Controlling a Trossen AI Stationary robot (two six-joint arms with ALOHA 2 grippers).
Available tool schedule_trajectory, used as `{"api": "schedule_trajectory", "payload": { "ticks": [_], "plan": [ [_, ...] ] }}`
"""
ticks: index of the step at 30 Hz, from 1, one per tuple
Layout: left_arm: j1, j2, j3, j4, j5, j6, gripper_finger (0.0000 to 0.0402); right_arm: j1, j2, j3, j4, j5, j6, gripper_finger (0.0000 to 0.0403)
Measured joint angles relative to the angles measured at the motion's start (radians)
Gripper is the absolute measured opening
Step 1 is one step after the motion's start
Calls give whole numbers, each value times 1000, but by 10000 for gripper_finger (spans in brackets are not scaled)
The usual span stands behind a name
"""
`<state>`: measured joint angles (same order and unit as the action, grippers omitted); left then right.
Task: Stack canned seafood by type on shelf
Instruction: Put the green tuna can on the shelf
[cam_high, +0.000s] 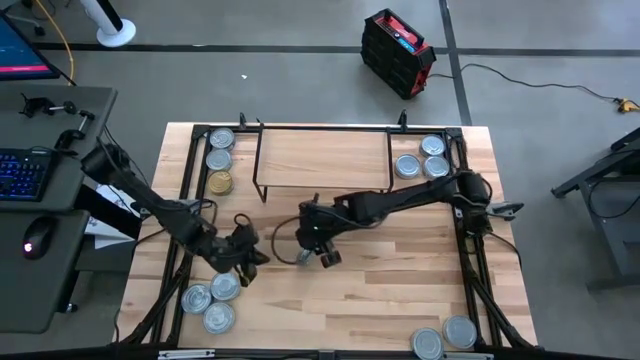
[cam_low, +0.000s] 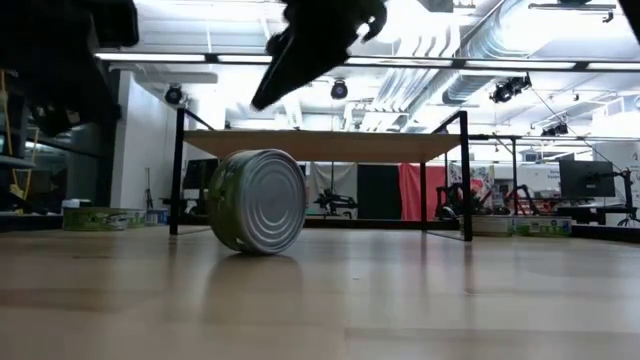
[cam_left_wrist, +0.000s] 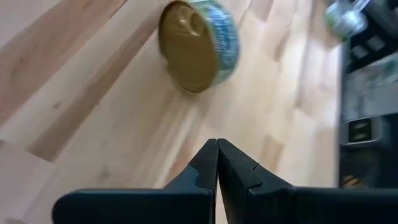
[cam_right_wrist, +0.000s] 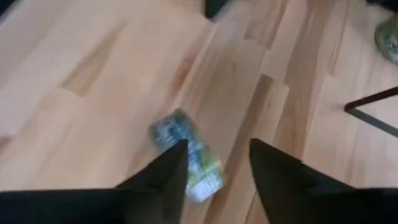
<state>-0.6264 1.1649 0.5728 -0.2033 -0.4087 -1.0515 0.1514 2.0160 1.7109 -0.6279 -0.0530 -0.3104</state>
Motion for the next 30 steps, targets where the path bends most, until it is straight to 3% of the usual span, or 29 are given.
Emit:
{"api": "schedule_trajectory", "payload": {
  "ticks": [4,9,16,22,26,30],
  "plan": [
    [-20,-30,0,2,-3,-72,1,-10,78,116,-162,-23,-31,227],
    [-24,-38,0,17,-3,-91,1,-14,147,204,-314,-33,-167,261],
    [-23,-38,0,17,-7,-88,1,-14,185,206,-331,-29,-257,266],
    [-14,-38,0,29,-77,-47,1,-16,232,206,-309,30,-255,264],
    [26,-38,0,67,-98,3,1,-16,236,207,-300,49,-249,225],
    [85,-70,0,144,-98,119,1,-14,236,273,-393,63,-188,117]
  ]
}}
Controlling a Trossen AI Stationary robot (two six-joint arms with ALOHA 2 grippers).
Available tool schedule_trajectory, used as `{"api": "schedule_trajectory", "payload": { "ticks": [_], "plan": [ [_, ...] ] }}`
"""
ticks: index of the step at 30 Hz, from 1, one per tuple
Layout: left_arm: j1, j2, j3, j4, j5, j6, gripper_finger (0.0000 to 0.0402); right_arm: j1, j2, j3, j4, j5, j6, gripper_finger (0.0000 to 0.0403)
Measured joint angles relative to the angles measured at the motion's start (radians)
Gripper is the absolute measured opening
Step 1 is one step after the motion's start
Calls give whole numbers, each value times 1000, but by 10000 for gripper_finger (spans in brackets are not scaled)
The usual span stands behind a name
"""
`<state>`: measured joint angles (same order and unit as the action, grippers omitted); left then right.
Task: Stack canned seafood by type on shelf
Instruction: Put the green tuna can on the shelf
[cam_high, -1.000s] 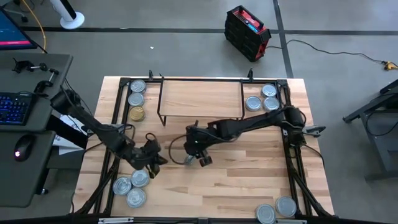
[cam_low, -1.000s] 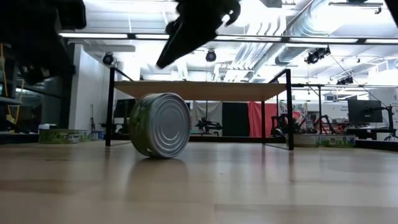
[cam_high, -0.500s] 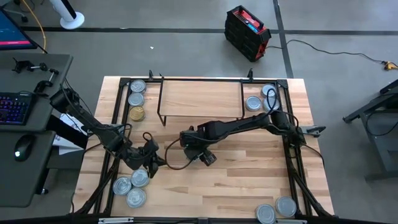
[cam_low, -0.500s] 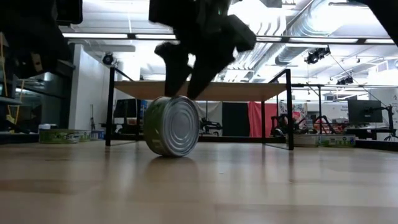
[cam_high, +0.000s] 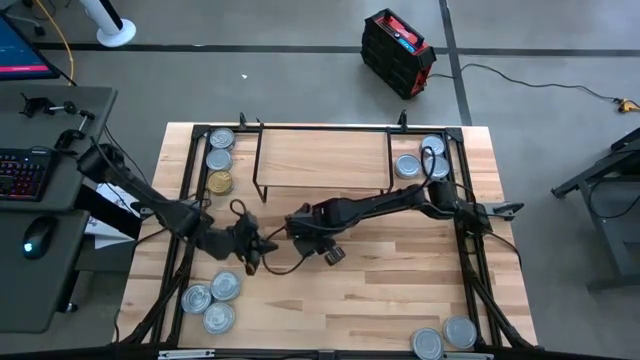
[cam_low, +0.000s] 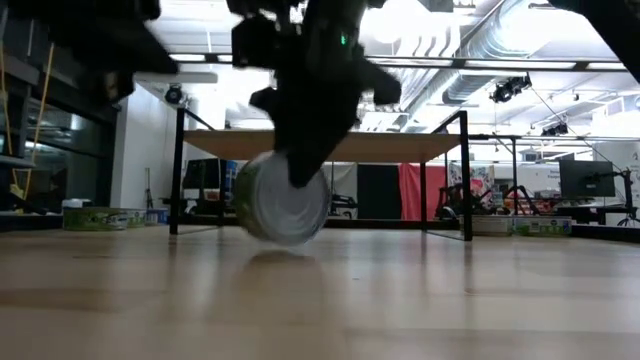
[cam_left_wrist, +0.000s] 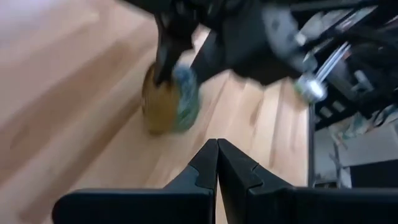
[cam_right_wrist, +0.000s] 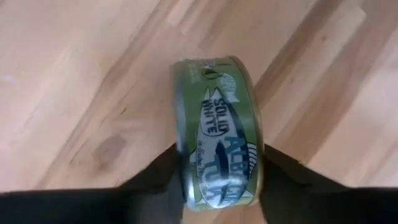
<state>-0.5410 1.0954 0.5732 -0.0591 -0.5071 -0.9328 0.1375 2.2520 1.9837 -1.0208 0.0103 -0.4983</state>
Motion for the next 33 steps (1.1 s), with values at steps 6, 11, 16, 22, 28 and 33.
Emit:
{"api": "schedule_trajectory", "payload": {
  "ticks": [6,11,16,22,28,33],
  "plan": [
    [99,-147,2,54,-1,210,1,-8,-61,143,-216,-53,178,114],
    [181,-290,2,135,-1,345,1,10,-251,113,-283,76,359,114],
    [263,-374,2,276,-1,444,1,44,-503,-101,-287,312,590,114],
    [340,-381,2,382,18,516,1,29,-739,-402,-237,706,752,114],
    [372,-372,1,379,19,500,1,-108,-714,-503,-41,853,525,114],
    [371,-371,1,378,19,455,1,-220,-607,-508,13,925,354,114]
  ]
}}
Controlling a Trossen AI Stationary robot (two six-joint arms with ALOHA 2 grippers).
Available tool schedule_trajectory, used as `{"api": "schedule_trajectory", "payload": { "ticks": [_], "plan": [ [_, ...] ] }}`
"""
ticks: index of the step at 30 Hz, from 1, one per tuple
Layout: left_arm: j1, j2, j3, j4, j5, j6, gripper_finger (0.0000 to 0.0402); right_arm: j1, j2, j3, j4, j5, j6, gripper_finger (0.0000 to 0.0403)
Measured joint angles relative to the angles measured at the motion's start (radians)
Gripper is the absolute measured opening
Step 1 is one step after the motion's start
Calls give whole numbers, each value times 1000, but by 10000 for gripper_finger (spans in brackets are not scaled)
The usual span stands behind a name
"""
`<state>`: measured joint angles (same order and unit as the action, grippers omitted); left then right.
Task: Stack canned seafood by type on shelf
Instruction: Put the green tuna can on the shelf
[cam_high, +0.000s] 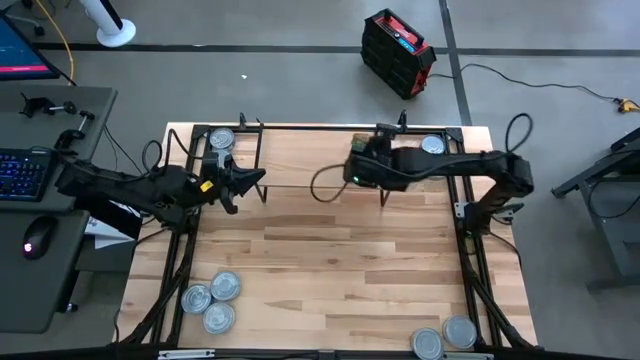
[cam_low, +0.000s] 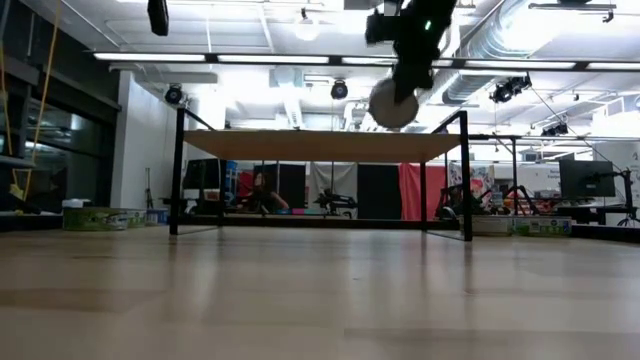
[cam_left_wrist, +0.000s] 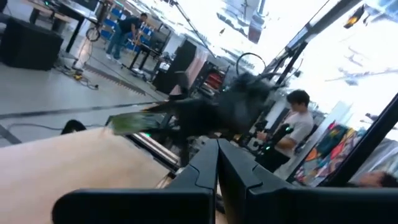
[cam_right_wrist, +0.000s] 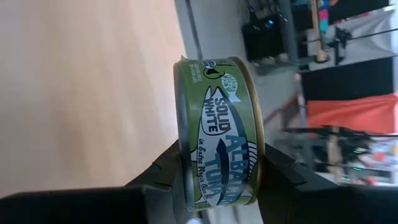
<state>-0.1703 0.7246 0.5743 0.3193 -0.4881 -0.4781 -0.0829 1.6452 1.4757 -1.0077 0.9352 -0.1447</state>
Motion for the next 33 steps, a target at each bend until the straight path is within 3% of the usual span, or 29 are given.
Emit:
{"api": "schedule_trajectory", "payload": {
  "ticks": [11,20,33],
  "plan": [
    [0,0,0,0,0,-58,1,-84,86,0,5,-3,-101,133],
    [0,0,0,0,0,-25,1,-87,85,2,-5,-105,-93,173],
    [0,0,0,-1,0,19,1,-87,85,162,-227,-241,-1,245]
  ]
}}
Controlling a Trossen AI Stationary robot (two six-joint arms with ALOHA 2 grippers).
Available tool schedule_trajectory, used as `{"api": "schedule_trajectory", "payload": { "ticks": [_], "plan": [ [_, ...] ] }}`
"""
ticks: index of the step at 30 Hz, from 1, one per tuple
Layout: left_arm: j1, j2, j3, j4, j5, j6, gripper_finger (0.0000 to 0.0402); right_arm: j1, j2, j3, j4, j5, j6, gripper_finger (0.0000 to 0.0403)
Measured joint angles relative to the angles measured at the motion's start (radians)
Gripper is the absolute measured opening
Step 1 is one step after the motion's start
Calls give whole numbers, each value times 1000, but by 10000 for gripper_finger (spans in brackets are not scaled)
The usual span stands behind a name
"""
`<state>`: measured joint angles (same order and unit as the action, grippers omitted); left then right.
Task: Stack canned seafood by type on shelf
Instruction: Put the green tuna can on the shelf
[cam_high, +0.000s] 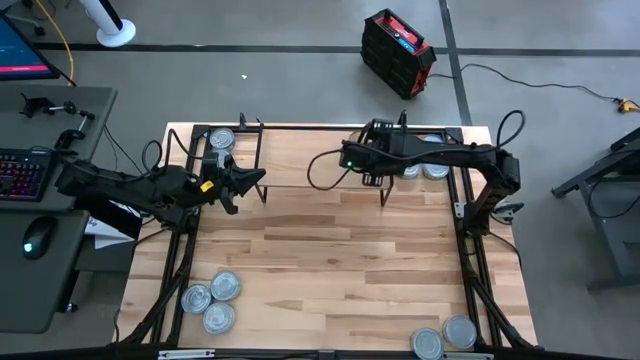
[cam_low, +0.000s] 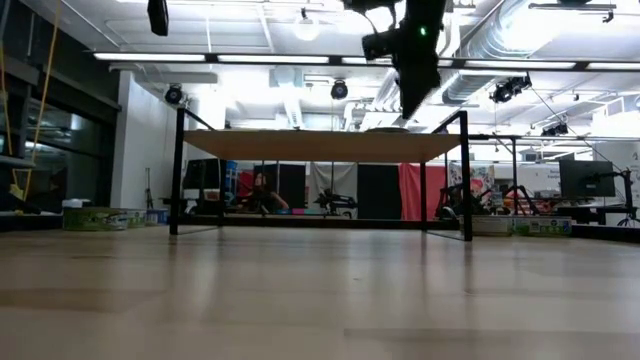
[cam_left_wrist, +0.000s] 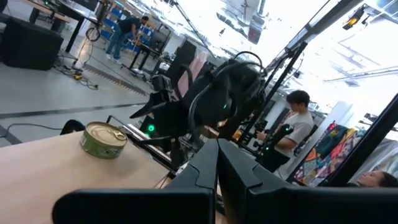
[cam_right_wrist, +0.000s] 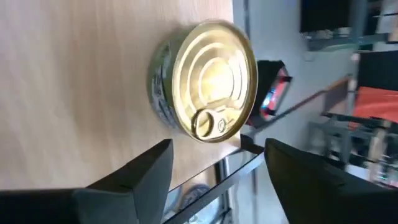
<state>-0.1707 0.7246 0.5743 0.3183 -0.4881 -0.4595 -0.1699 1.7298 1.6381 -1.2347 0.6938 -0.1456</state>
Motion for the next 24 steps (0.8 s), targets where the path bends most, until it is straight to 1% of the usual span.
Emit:
{"api": "schedule_trajectory", "payload": {
  "ticks": [2,3,5,6,8,12,13,14,16,20,24],
  "plan": [
    [0,0,0,0,0,6,1,0,0,56,12,-45,15,244],
    [0,0,0,0,0,7,1,0,-1,85,33,-87,16,241],
    [0,0,0,0,0,8,1,-13,-1,140,109,-194,30,226],
    [0,0,0,0,0,10,1,-25,-1,162,156,-258,47,211],
    [0,0,0,0,0,10,1,-66,10,198,224,-368,102,166],
    [0,0,0,0,0,8,1,-166,90,264,233,-485,195,33],
    [0,0,0,0,0,8,1,-185,115,280,232,-519,204,17],
    [0,0,0,0,0,8,1,-199,139,295,233,-548,224,17],
    [0,0,0,-1,0,9,1,-219,184,326,229,-561,256,21],
    [0,0,0,-4,0,8,1,-240,256,374,172,-542,278,3],
    [0,0,0,-7,0,8,1,-252,278,398,88,-528,299,3]
  ]
}}
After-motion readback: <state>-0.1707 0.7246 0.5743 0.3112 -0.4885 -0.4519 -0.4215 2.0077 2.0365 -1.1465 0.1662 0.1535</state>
